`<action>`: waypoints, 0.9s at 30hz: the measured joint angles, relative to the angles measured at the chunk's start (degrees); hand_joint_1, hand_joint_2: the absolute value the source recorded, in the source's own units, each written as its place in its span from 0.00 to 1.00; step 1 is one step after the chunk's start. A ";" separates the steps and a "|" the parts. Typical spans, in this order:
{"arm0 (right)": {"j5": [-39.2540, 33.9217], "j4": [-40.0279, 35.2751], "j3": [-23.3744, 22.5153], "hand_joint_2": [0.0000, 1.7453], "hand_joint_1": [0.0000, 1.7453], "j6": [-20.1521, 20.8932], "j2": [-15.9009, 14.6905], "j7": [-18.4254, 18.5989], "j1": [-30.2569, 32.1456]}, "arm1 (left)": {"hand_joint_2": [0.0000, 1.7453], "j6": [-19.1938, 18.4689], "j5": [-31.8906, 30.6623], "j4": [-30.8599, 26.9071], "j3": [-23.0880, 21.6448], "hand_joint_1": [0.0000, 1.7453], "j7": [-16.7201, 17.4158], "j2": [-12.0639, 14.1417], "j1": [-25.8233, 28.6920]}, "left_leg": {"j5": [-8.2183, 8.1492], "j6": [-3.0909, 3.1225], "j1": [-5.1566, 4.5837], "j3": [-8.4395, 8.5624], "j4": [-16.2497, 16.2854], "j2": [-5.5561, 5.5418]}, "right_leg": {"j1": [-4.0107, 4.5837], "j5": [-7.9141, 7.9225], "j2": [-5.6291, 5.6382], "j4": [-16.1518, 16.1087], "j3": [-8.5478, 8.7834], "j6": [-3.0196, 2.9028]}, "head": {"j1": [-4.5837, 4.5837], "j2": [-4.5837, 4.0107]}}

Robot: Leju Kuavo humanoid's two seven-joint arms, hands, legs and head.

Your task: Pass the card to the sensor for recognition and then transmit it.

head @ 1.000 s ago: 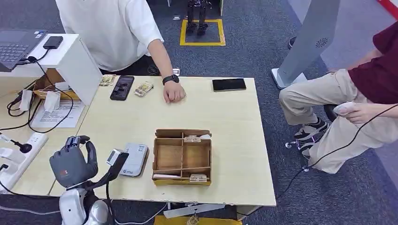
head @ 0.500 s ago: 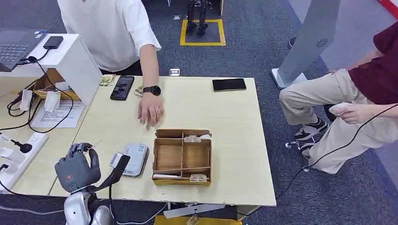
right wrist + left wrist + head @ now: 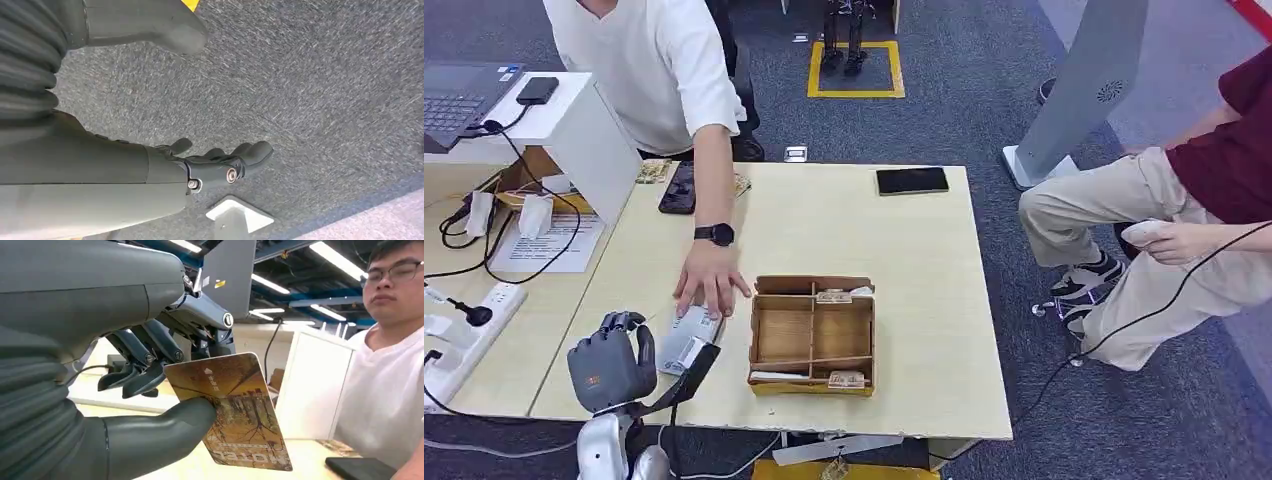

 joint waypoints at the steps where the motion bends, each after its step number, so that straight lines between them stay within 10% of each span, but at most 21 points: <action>1: 0.00 0.02 0.07 1.00 0.00 0.00 0.00 0.00 0.00 | 1.00 0.00 0.09 0.44 0.00 1.00 0.00 0.02 0.02 | 0.00 0.00 0.00 0.00 0.00 0.00 | 0.00 0.00 0.00 0.00 0.00 0.00 | 0.00 0.00; 27: -1.90 0.15 2.60 1.00 0.00 0.04 0.00 0.17 0.07 | 1.00 0.00 -0.22 6.21 -1.57 1.00 1.53 0.02 -0.55 | 0.00 0.00 0.00 0.00 0.00 0.00 | 0.00 0.00 0.00 0.00 -0.01 0.00 | 0.00 0.00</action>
